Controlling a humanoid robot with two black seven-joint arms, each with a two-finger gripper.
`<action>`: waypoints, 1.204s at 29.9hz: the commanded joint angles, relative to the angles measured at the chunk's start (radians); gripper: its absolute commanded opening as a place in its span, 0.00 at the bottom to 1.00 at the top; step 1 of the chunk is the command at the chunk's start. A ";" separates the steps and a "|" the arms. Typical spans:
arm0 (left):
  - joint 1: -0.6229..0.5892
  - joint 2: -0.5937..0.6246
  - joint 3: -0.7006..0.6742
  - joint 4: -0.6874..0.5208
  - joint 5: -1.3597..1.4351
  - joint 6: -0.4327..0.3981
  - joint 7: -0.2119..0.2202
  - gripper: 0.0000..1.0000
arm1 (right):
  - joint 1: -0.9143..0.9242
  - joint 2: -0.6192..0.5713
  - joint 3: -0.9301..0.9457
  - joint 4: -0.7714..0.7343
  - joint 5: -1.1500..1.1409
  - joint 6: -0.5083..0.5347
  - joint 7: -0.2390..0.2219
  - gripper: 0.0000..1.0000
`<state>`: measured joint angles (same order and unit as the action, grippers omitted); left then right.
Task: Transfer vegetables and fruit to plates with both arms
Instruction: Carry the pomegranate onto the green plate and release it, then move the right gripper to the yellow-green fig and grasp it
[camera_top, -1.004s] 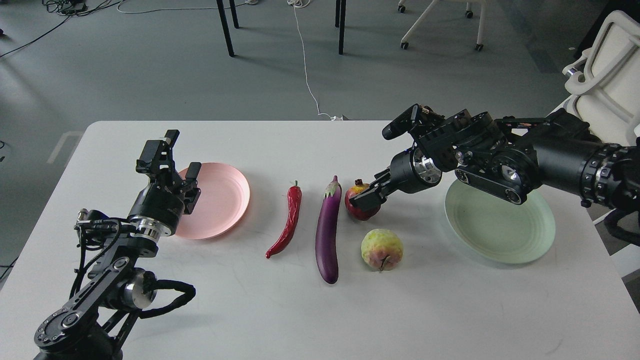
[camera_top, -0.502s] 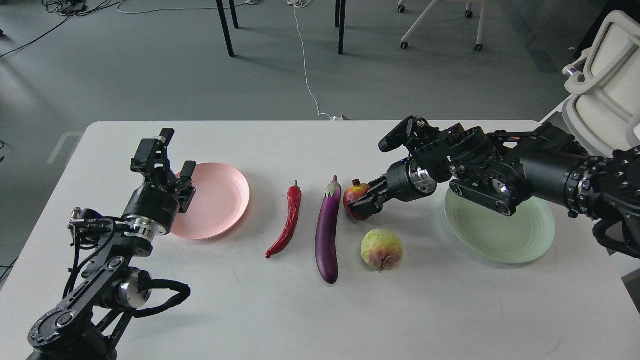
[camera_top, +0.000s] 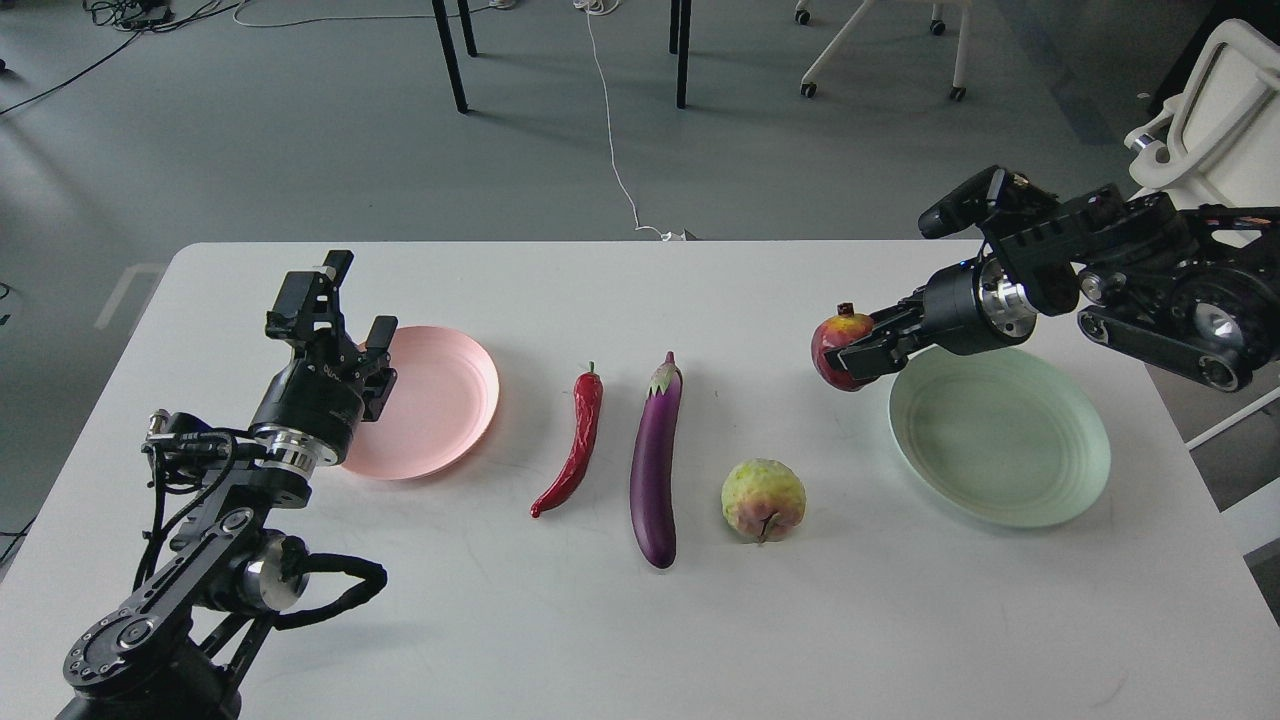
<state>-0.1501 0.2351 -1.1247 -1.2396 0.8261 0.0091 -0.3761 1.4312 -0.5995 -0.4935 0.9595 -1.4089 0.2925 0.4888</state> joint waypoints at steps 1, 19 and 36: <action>-0.002 -0.010 0.005 0.002 0.001 0.000 0.000 0.98 | -0.009 -0.103 0.001 0.018 -0.042 -0.039 0.000 0.48; -0.006 -0.023 0.013 0.002 0.002 0.000 0.002 0.98 | -0.198 -0.141 0.009 -0.119 -0.101 -0.210 0.000 0.77; -0.006 -0.023 0.011 0.002 0.002 0.002 0.002 0.98 | -0.022 -0.151 0.013 0.244 -0.009 -0.239 0.000 0.96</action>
<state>-0.1565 0.2116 -1.1136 -1.2379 0.8285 0.0099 -0.3743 1.3593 -0.7463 -0.4782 1.0758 -1.4792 0.0389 0.4886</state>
